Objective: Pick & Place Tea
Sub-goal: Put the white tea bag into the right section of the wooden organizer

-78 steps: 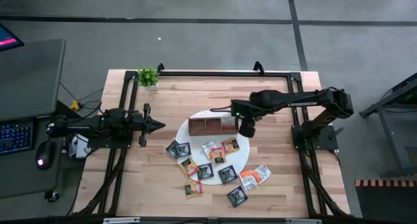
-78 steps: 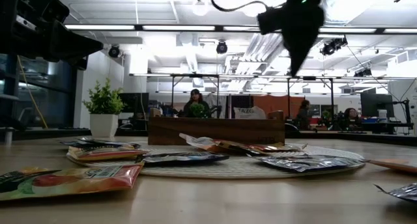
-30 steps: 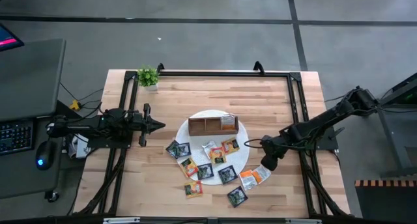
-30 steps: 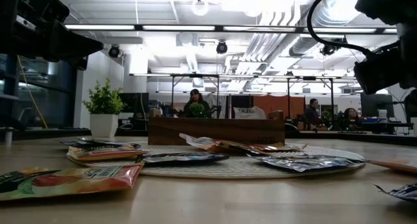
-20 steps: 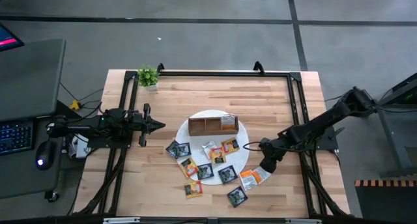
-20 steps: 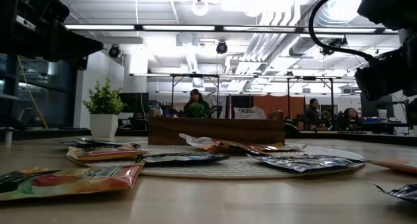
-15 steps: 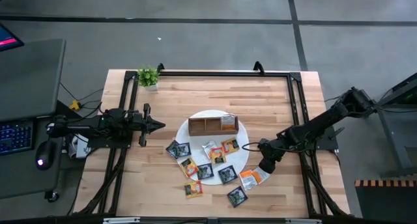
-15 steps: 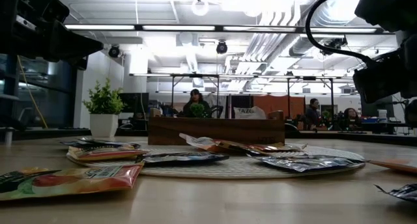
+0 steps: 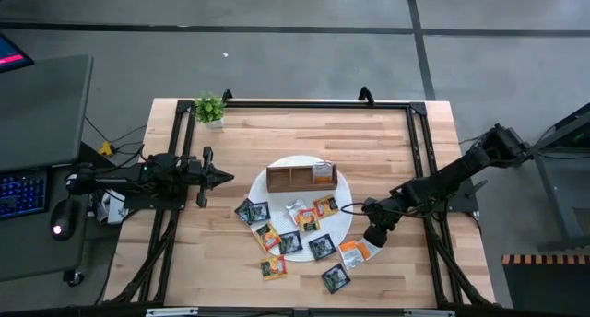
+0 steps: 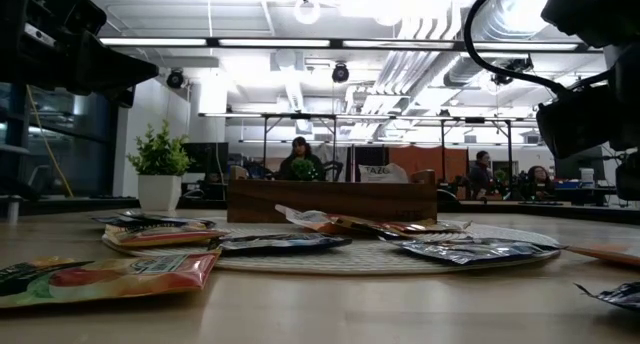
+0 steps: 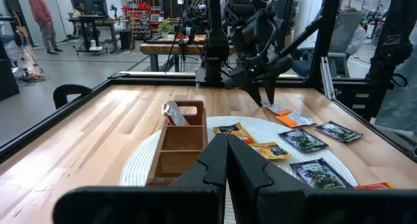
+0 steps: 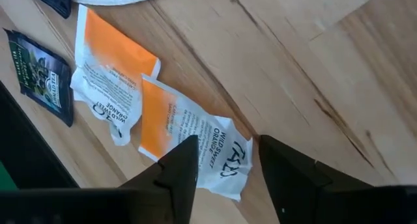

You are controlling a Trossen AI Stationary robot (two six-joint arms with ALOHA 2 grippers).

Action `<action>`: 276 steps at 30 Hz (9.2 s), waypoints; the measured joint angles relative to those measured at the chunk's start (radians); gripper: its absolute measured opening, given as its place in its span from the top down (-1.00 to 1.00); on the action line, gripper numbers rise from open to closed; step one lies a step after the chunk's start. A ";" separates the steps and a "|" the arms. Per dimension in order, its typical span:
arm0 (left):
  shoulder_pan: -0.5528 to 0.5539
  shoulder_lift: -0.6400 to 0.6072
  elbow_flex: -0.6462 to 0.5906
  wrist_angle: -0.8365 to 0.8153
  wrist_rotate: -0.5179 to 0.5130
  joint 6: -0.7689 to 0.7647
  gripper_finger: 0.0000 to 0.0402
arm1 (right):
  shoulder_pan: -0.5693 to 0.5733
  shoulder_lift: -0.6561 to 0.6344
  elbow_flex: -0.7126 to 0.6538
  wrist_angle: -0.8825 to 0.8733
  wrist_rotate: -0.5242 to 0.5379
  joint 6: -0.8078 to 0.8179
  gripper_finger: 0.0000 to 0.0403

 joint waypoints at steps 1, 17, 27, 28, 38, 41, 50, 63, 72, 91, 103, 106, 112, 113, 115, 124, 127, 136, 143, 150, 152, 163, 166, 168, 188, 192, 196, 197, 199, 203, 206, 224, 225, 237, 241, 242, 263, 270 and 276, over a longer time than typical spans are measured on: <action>0.000 0.000 0.000 0.000 0.000 0.000 1.00 | 0.000 0.000 0.000 -0.001 0.000 0.000 0.26; 0.000 0.000 0.000 0.000 0.000 0.000 1.00 | 0.000 0.000 0.000 -0.027 0.000 -0.041 0.98; 0.000 0.000 0.000 0.000 0.001 0.000 1.00 | -0.019 -0.024 0.053 -0.110 0.033 -0.091 0.99; 0.000 0.000 0.000 0.000 0.001 0.000 1.00 | -0.025 -0.030 0.070 -0.142 0.044 -0.103 0.99; 0.000 0.000 0.000 0.000 0.000 0.000 1.00 | -0.109 -0.062 0.378 -0.632 0.239 -0.299 1.00; 0.000 0.000 0.000 0.000 0.000 0.000 1.00 | -0.145 -0.050 0.483 -0.756 0.321 -0.388 1.00; 0.000 0.000 0.000 0.000 0.000 0.000 1.00 | -0.267 0.094 0.750 -0.989 0.499 -0.840 1.00; 0.000 0.000 0.000 0.000 -0.001 0.000 1.00 | -0.381 0.399 1.072 -1.012 0.683 -1.327 1.00; 0.000 0.000 0.000 0.000 -0.001 0.000 1.00 | -0.405 0.516 1.192 -0.995 0.720 -1.525 1.00; 0.000 0.000 0.000 0.000 0.000 0.000 1.00 | -0.399 0.586 1.195 -0.931 0.624 -1.692 1.00; 0.000 0.000 0.000 0.000 0.000 0.000 1.00 | -0.433 0.651 1.194 -0.922 0.593 -1.671 1.00; 0.000 0.000 0.000 0.000 -0.001 0.000 1.00 | -0.442 0.658 1.194 -0.929 0.583 -1.655 1.00; 0.000 0.000 0.000 0.000 -0.001 0.000 1.00 | -0.444 0.673 1.194 -0.932 0.555 -1.656 1.00; 0.000 0.000 0.000 0.000 -0.001 0.000 1.00 | -0.444 0.674 1.194 -0.931 0.543 -1.656 1.00; 0.000 0.000 0.000 0.000 -0.001 0.000 1.00 | -0.444 0.676 1.194 -0.925 0.537 -1.657 1.00; 0.000 0.000 0.000 0.000 0.000 0.000 1.00 | -0.444 0.676 1.194 -0.910 0.537 -1.656 1.00; 0.000 0.000 0.000 0.000 0.000 0.000 1.00 | -0.444 0.676 1.194 -0.908 0.537 -1.652 1.00; 0.000 0.000 0.000 0.000 0.000 0.000 1.00 | -0.444 0.676 1.194 -0.899 0.519 -1.569 0.86; 0.000 0.000 0.000 0.000 0.000 0.000 1.00 | -0.446 0.675 1.194 -0.898 0.542 -1.528 0.57; 0.000 0.000 0.000 0.000 0.000 0.000 1.00 | -0.448 0.623 1.194 -0.887 0.650 -1.501 0.32; 0.000 0.000 0.000 0.000 0.000 0.000 1.00 | -0.448 0.595 1.194 -0.895 0.645 -1.462 0.29; 0.000 0.000 0.000 0.000 0.000 0.000 1.00 | -0.412 0.440 1.195 -1.134 0.508 -1.075 0.26; 0.000 0.000 0.000 0.000 0.000 0.000 1.00 | -0.380 0.410 1.195 -1.209 0.489 -0.972 0.25; 0.000 0.000 0.000 0.000 0.000 0.000 1.00 | -0.357 0.396 1.195 -1.257 0.480 -0.905 0.25; 0.000 0.000 0.000 0.000 0.000 0.000 1.00 | -0.024 0.087 0.521 -0.665 0.094 -0.249 0.25; 0.000 0.000 0.000 0.000 0.000 0.000 1.00 | 0.032 0.082 0.419 -0.511 0.047 -0.185 0.25; 0.000 0.000 0.000 0.000 0.000 0.000 1.00 | 0.064 0.082 0.356 -0.383 0.026 -0.133 0.25; 0.000 0.000 0.000 0.000 0.000 0.000 1.00 | 0.069 0.082 0.347 -0.365 0.023 -0.115 0.25; 0.000 0.000 0.000 0.000 0.000 0.000 1.00 | 0.079 0.082 0.340 -0.340 0.014 -0.078 0.25; 0.000 0.000 0.000 0.000 0.000 0.000 1.00 | 0.085 0.082 0.341 -0.312 0.000 0.009 0.25; 0.000 0.000 0.000 0.000 0.000 0.000 1.00 | 0.082 0.085 0.341 -0.302 -0.019 0.084 0.25; 0.000 0.000 0.000 0.000 0.000 0.000 1.00 | 0.097 0.247 0.341 -0.227 -0.088 0.269 0.25; 0.000 0.000 0.000 0.000 0.000 0.000 1.00 | 0.097 0.258 0.341 -0.214 -0.087 0.269 0.25; 0.000 0.000 0.000 0.000 0.000 0.000 1.00 | 0.095 0.336 0.341 -0.103 -0.072 0.274 0.25; 0.000 0.000 0.000 0.000 -0.001 0.000 1.00 | 0.095 0.352 0.341 -0.076 -0.071 0.276 0.25; 0.000 0.000 0.000 0.000 -0.001 0.000 1.00 | 0.095 0.353 0.341 -0.073 -0.072 0.276 0.25; 0.000 0.000 0.000 0.000 -0.001 0.000 1.00 | 0.096 0.353 0.341 -0.045 -0.078 0.276 0.52; 0.000 0.000 0.000 0.000 -0.001 0.000 1.00 | 0.096 0.353 0.341 -0.045 -0.070 0.276 0.55; 0.000 0.000 0.000 0.000 -0.001 0.000 1.00 | 0.098 0.376 0.342 -0.036 -0.075 0.296 0.53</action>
